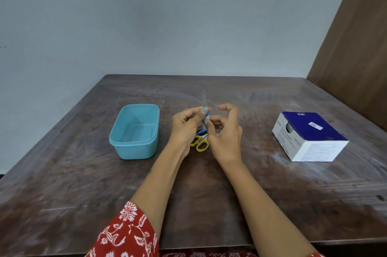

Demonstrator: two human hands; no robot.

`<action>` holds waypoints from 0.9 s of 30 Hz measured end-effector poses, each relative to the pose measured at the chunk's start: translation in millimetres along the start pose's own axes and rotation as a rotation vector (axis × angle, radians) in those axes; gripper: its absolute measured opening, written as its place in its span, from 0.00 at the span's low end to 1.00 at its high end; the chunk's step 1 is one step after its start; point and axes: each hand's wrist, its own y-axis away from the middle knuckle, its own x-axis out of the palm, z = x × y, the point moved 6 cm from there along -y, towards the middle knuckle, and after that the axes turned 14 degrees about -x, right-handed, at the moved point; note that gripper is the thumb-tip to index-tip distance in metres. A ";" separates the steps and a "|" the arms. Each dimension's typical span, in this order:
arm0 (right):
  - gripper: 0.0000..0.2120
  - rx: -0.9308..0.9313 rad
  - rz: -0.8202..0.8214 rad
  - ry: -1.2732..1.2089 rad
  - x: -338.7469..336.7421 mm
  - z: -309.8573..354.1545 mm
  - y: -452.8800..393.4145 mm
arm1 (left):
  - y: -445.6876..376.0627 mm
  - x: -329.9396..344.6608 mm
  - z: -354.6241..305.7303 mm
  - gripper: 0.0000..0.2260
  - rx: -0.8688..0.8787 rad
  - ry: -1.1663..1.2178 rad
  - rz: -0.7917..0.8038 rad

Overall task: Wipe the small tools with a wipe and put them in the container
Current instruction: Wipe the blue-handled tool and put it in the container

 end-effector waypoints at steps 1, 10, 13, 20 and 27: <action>0.20 0.004 0.025 0.007 1.8 -2.0 0.8 | -0.4 -1.6 -0.3 0.10 -0.003 0.008 -0.009; 0.22 -0.001 -0.022 0.006 -2.0 0.3 0.1 | 3.8 0.6 -2.0 0.09 0.014 0.009 0.010; 0.26 0.047 -0.034 0.002 -1.6 -3.8 0.3 | 4.6 0.0 -2.5 0.10 0.018 0.010 0.003; 0.20 0.011 -0.088 0.015 -7.5 1.3 -0.4 | 3.5 1.0 -1.1 0.10 0.003 -0.011 -0.014; 0.17 -0.004 -0.031 0.021 -1.7 1.6 -0.9 | 2.9 -0.8 -0.7 0.10 -0.034 0.012 0.009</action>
